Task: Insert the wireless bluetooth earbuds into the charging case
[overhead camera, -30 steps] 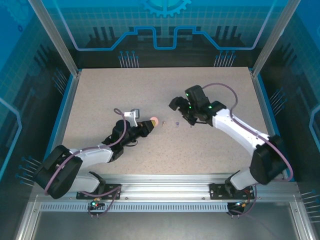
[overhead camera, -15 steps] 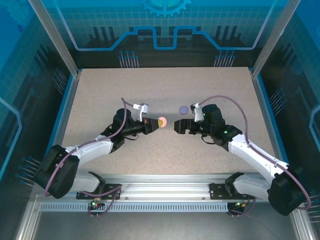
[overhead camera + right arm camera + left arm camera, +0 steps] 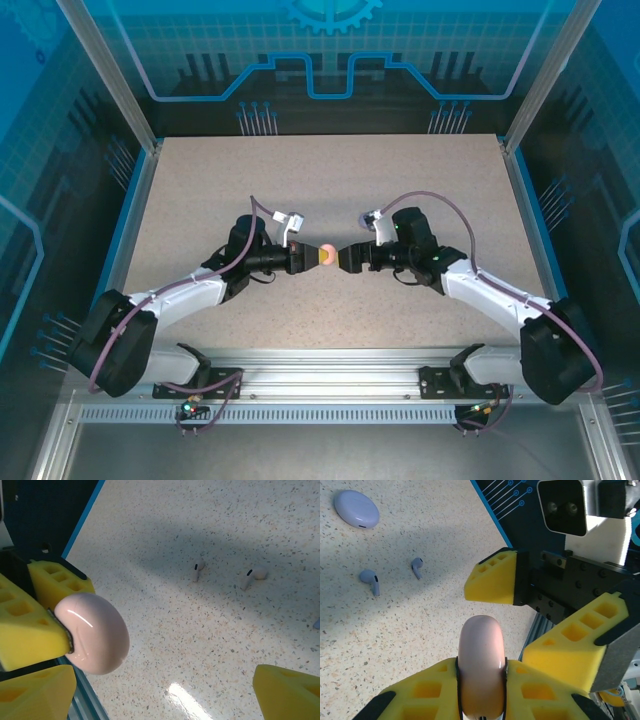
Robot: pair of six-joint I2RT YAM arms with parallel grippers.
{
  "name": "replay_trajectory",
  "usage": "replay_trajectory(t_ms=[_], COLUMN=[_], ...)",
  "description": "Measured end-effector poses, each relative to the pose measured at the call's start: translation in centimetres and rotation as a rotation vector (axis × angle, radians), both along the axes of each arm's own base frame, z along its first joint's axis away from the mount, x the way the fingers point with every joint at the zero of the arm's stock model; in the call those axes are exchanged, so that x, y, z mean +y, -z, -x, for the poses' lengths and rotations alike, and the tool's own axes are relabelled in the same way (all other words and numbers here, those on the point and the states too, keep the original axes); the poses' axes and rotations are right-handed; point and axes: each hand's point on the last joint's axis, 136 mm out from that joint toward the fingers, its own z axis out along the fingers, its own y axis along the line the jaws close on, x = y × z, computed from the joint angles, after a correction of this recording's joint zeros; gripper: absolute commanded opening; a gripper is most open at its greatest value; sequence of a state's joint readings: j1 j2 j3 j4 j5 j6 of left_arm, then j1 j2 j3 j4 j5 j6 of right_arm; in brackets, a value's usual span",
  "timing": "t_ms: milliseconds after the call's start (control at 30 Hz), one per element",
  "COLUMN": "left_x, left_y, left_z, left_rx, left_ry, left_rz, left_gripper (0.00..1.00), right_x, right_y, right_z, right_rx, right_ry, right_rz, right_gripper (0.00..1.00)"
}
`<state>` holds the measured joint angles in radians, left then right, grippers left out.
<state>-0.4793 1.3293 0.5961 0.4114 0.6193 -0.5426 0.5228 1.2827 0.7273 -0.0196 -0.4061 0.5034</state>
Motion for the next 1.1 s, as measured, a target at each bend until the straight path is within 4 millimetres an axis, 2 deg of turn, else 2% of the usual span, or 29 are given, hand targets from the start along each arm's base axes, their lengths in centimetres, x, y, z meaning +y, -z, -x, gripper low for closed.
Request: replay_trajectory(t_ms=[600, 867, 1000, 1100], left_x=[0.1, 0.0, 0.0, 0.0], left_y=[-0.2, -0.9, -1.3, -1.3], left_z=[-0.1, 0.3, 0.4, 0.4], left_rx=[0.006, -0.006, -0.015, -0.015], left_ry=[0.002, 0.023, 0.024, 0.024], left_rz=[0.001, 0.017, 0.022, 0.022], left_gripper=[0.00, 0.00, 0.00, 0.00], right_x=[1.0, -1.0, -1.3, -1.4], right_y=[0.4, 1.7, 1.8, 0.9], right_z=[-1.1, -2.8, -2.8, -2.2], right_rx=[0.001, 0.016, 0.025, 0.012], right_ry=[-0.014, 0.069, 0.079, 0.068], right_rz=[-0.008, 0.026, 0.035, 0.017], right_gripper=[0.88, 0.86, 0.85, 0.84])
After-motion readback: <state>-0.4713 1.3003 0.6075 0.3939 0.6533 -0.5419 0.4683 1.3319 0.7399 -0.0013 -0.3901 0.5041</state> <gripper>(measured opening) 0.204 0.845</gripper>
